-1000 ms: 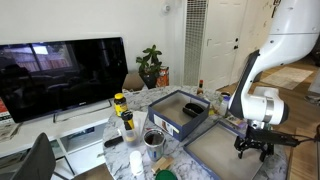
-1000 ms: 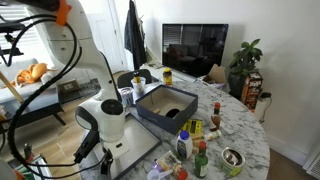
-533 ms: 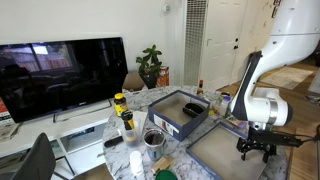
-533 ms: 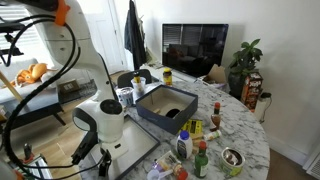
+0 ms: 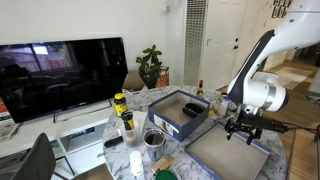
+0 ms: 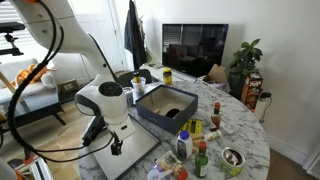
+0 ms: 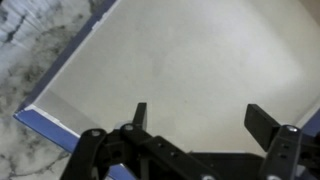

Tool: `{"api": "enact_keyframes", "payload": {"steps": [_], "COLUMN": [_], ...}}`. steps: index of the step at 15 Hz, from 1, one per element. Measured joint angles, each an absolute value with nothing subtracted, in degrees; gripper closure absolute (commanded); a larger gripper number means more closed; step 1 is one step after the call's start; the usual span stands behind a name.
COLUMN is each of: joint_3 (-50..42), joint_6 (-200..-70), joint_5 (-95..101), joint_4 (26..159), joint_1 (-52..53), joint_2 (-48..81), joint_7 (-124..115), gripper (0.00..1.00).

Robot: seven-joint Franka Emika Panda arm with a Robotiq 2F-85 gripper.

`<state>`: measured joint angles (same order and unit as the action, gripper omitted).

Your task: Put the lid on the blue box

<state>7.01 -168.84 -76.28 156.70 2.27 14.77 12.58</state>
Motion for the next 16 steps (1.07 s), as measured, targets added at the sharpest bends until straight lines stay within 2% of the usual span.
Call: {"api": "enact_keyframes", "payload": {"steps": [7,16], "joint_3": [5.74,3.32], "joint_6": [-168.92,-169.97], "joint_5": [-68.99,-65.02], "joint_4": [150.55,142.89], "joint_1": [2.28,2.29], "joint_2": [12.49,20.04], "joint_7": [1.43,-5.78], "gripper": [0.0,0.0]}}
